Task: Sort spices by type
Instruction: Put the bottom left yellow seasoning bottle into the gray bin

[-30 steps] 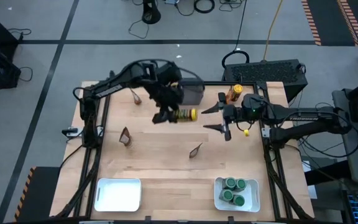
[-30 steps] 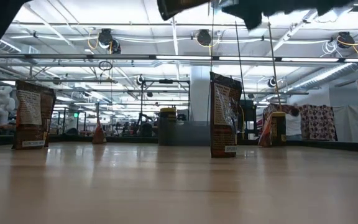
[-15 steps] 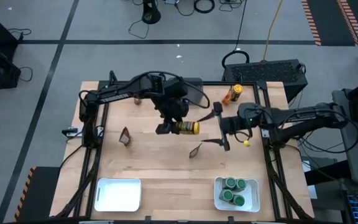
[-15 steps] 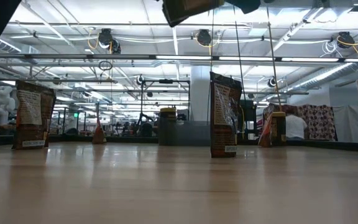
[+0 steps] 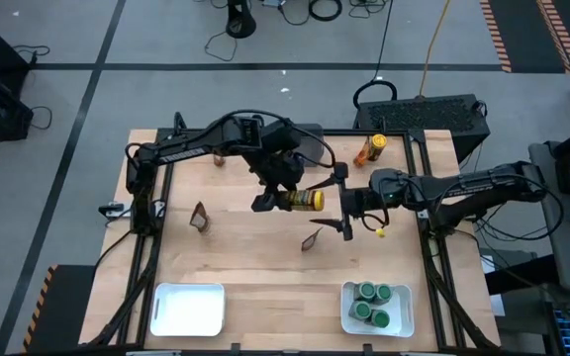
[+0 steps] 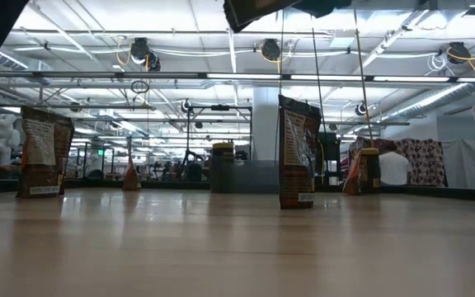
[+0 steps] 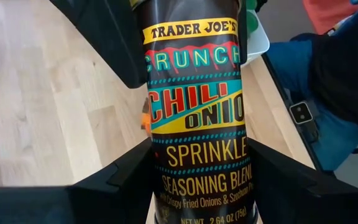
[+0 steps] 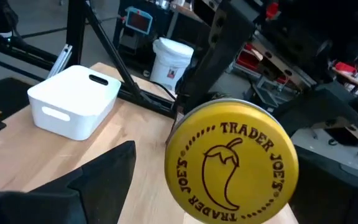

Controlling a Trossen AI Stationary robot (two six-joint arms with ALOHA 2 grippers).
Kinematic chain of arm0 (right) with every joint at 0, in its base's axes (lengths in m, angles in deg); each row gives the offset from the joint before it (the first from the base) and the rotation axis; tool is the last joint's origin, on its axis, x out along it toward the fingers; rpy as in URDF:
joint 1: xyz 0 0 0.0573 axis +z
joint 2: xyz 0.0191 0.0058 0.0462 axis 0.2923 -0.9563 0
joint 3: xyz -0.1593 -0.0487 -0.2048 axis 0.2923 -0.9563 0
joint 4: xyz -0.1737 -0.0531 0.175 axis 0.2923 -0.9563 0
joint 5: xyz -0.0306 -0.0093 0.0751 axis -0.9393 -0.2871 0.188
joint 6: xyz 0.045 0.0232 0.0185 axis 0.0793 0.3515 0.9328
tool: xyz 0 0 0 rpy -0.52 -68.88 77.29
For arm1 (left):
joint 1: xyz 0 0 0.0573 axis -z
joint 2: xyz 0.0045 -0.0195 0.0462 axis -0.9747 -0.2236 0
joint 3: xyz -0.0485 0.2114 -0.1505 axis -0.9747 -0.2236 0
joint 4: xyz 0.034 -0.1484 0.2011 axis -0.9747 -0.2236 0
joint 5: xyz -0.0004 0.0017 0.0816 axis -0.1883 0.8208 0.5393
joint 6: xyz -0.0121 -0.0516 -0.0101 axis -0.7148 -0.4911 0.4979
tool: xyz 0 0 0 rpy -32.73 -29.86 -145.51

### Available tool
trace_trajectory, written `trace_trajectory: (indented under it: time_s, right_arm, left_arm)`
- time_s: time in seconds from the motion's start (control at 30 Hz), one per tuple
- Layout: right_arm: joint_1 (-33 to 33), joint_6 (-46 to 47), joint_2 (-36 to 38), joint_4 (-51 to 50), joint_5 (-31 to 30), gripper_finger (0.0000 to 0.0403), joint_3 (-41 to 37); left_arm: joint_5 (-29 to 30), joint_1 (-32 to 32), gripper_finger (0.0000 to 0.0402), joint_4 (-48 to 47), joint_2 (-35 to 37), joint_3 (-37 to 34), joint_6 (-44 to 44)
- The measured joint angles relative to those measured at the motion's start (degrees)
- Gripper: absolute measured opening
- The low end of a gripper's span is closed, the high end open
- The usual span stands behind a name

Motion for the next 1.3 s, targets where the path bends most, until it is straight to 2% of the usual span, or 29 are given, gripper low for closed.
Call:
trace_trajectory:
  time_s: [0.3, 0.4, 0.5, 0.63, 0.83, 0.93, 1.03, 1.3]
  right_arm:
    - [0.02, 1.04, 0.92, 0.48, 0.2, 0.0347, -0.02]
    - [0.02, 1.07, 0.94, 1.0, 0.18, 0.0334, -0.02]
    - [0.02, 1.07, 0.94, 1.34, -0.2, 0.0312, -0.02]
    - [0.04, 1.0, 0.96, 1.31, -3.69, 0.027, -0.02]
    - [0.02, 0.93, 1.01, 0.97, -4.09, 0.0203, -0.02]
    - [0.02, 0.89, 1.01, 0.17, -4.21, 0.0202, -0.02]
    - [-0.07, 1.07, 1.01, -1.14, -5.01, 0.0202, -0.04]
    - [-0.07, 2.09, 1.01, -2.22, -4.83, 0.021, -0.04]
  left_arm:
    - [0.01, -0.04, 0.0225, 0.03, 0.0, 0.04, -0.02]
    - [0.0, -0.02, 0.0225, -0.03, 0.0, 0.04, -0.04]
    - [0.0, 0.0, 0.0226, -0.03, 0.0, 0.07, -0.85]
    - [0.07, -0.04, 0.0226, -0.05, 0.0, 0.05, -1.5]
    - [0.56, 0.11, 0.0226, -0.16, 0.0, 0.04, -1.73]
    - [2.34, 0.14, 0.0235, -0.21, -0.04, 0.04, -1.68]
    - [6.77, 0.16, 0.0248, -0.19, -0.07, 0.07, -1.48]
    - [7.63, -0.73, 0.0254, -4.55, -0.07, 2.36, 0.02]
